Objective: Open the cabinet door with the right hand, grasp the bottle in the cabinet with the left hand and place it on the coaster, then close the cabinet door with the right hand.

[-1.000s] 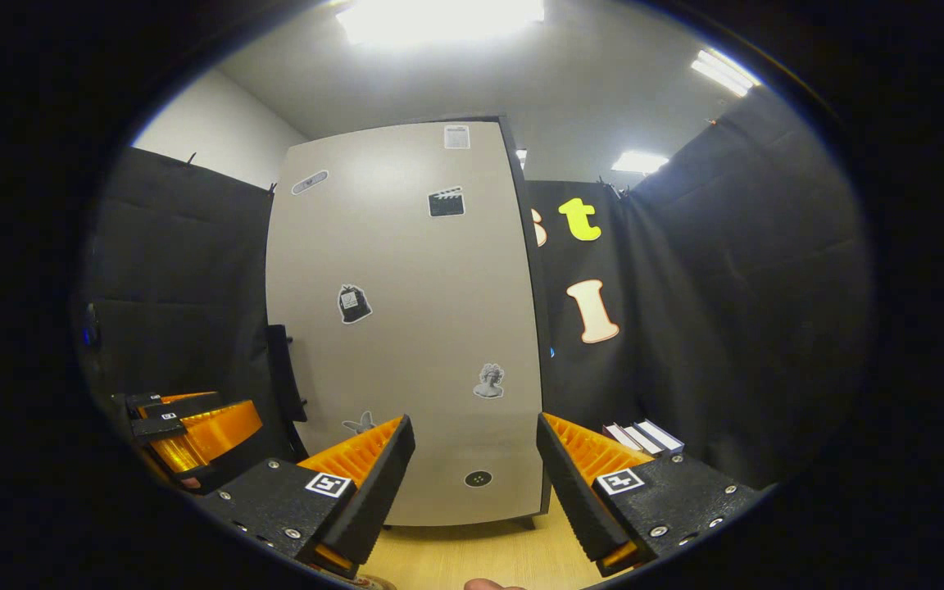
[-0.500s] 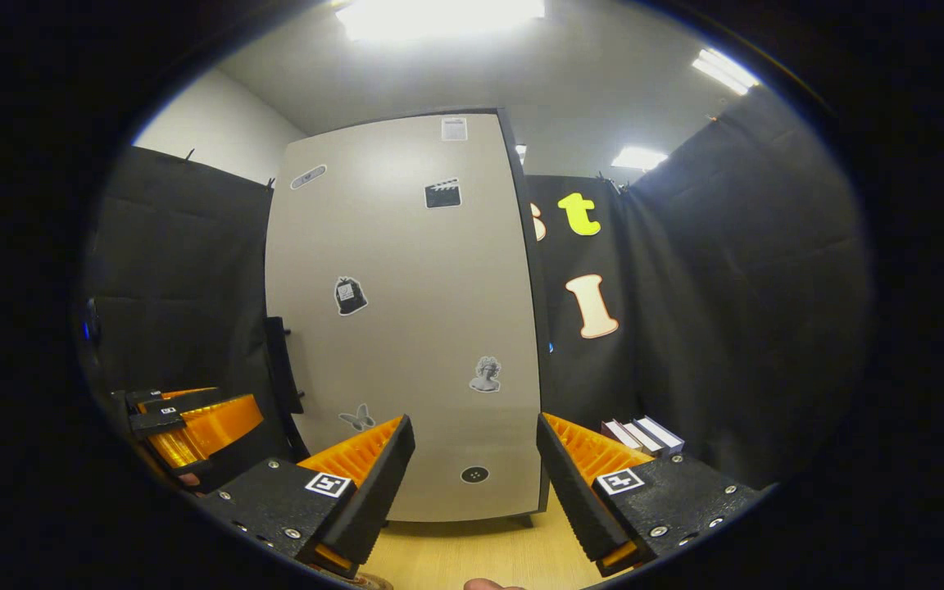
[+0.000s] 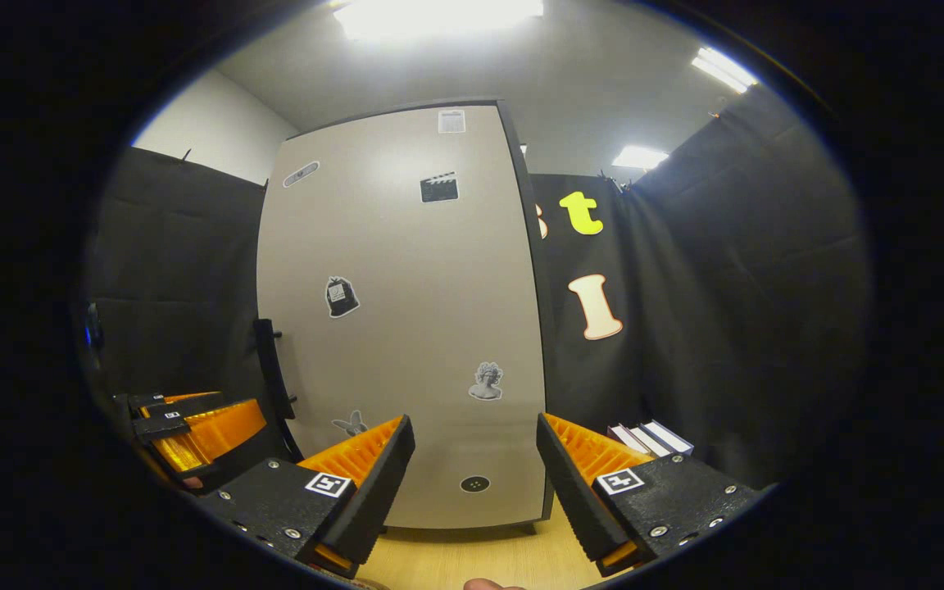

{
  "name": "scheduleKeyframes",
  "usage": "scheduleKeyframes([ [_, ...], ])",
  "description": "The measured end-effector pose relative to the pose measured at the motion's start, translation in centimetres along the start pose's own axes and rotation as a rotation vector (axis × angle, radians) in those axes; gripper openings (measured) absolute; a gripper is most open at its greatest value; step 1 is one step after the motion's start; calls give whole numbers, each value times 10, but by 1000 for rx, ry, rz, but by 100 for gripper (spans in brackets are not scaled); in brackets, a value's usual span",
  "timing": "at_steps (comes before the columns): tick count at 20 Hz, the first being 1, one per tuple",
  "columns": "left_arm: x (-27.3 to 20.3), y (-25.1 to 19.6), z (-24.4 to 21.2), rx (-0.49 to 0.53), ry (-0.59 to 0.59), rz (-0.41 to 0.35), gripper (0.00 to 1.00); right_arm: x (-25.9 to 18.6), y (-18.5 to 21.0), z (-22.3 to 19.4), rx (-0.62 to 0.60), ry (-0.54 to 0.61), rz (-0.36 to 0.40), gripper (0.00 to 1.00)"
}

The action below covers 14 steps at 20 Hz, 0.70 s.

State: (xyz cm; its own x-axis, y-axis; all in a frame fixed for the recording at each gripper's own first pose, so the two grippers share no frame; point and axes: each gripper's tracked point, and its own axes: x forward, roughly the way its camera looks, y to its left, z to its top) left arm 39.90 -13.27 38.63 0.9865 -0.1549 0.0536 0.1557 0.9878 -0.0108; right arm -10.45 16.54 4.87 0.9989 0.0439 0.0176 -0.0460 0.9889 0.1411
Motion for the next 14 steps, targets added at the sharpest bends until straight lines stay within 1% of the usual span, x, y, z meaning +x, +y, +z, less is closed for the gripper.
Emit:
scheduleKeyframes([
  [1, 2, 0, 0, 2, 0, -1, 87, 1, 0, -2, 0, 1, 0, 93],
  [3, 3, 1, -1, 3, 0, -3, 87, 3, 0, -4, 5, 5, 0, 93],
  [4, 4, 1, 1, 1, -2, -4, 82, 4, 0, -4, 5, 6, -2, 93],
  [5, 3, 1, 1, -1, 0, -5, 82, 3, 0, -5, 5, 7, -3, 93],
  [6, 4, 3, -2, -1, 4, -4, 87, 3, -1, -5, 5, 9, -4, 93],
  [7, 3, 3, -2, -3, 5, -4, 87, 2, -1, -6, 7, 11, -5, 93],
  [8, 5, 3, -3, -5, 7, -5, 82, 2, -1, -7, 8, 13, -5, 93],
  [10, 3, 4, -5, -9, 8, 0, 82, 2, -1, -9, 8, 15, -6, 93],
  [11, 3, 4, -6, -11, 10, 1, 87, 1, 0, -9, 7, 14, -4, 93],
  [12, 3, 5, -6, -15, 12, 2, 82, 0, 0, -9, 5, 15, -4, 93],
  [14, 2, 5, -7, -17, 16, 2, 82, -2, 1, -11, 3, 18, -5, 93],
])
